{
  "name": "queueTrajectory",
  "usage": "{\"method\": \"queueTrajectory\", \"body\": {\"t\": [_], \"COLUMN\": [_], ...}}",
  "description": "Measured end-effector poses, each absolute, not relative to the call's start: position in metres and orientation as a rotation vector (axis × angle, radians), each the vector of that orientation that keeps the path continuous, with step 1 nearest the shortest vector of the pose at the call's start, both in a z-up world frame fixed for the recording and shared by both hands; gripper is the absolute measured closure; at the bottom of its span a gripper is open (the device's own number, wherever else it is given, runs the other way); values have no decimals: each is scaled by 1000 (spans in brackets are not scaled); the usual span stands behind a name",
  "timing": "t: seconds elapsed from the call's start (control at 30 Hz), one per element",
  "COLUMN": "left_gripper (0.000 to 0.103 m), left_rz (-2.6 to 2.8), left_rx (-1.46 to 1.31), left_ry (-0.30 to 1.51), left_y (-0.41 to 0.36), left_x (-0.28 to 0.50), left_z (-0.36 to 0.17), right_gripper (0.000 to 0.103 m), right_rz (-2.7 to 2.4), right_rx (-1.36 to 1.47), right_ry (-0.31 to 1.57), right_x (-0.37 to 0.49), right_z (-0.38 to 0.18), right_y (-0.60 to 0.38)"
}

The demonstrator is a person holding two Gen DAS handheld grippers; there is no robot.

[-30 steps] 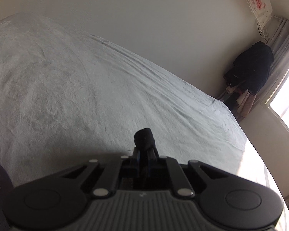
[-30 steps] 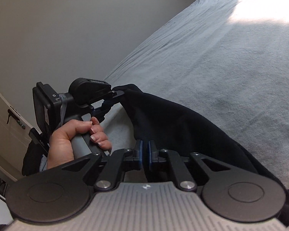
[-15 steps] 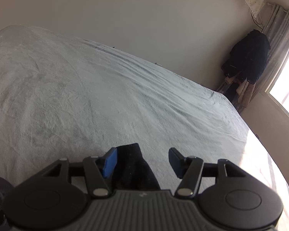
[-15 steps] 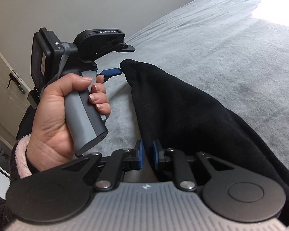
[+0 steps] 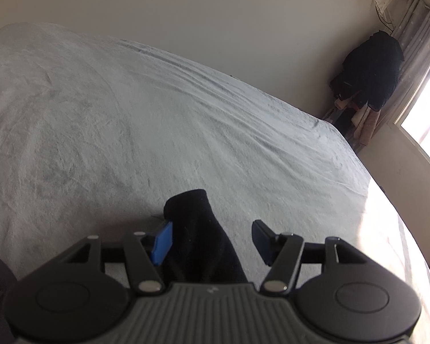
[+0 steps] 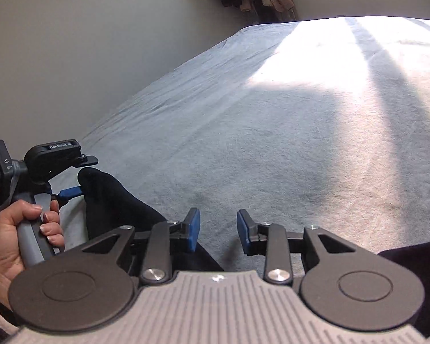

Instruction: Fold clothes

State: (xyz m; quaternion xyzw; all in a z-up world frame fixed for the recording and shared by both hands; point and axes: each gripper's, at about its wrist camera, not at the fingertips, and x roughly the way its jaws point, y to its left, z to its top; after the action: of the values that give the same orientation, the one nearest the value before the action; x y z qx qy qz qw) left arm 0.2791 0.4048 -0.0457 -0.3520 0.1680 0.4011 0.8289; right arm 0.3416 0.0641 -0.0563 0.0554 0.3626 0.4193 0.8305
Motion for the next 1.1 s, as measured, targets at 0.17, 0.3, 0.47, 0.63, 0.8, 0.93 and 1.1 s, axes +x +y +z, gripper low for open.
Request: {"method": "queueTrajectory", "body": {"t": [0.17,0.3,0.47,0.63,0.8,0.93,1.1], "left_gripper": [41,39,37,36,36,36,36], "left_rz": [849,851,857,866,870,883,884], "left_rx": [-754,-755,-746,-752,-754,-724,-648], "left_ry": [365,373,382,388,392,399,404], "left_y": [406,405,406,411,415,414,410], "left_x": [281,283,286,286,286,289,296], "left_z": [-48,-49,-51,-55,-58,-53,-39], "right_gripper": [69,68,94,100,100,98,94], "right_rz": [945,931,942,826,794,828,848], "right_rx": [-23,-209,-295,-270,-325,-318,-265], "right_ry": [747,705,641,512,577,610,627], "right_x": [327,310,298,290,297,298,302], "right_z": [-50,-54,-54,-33,-48,-49,-52], "right_y": [77,94,103,101,109,106,102]}}
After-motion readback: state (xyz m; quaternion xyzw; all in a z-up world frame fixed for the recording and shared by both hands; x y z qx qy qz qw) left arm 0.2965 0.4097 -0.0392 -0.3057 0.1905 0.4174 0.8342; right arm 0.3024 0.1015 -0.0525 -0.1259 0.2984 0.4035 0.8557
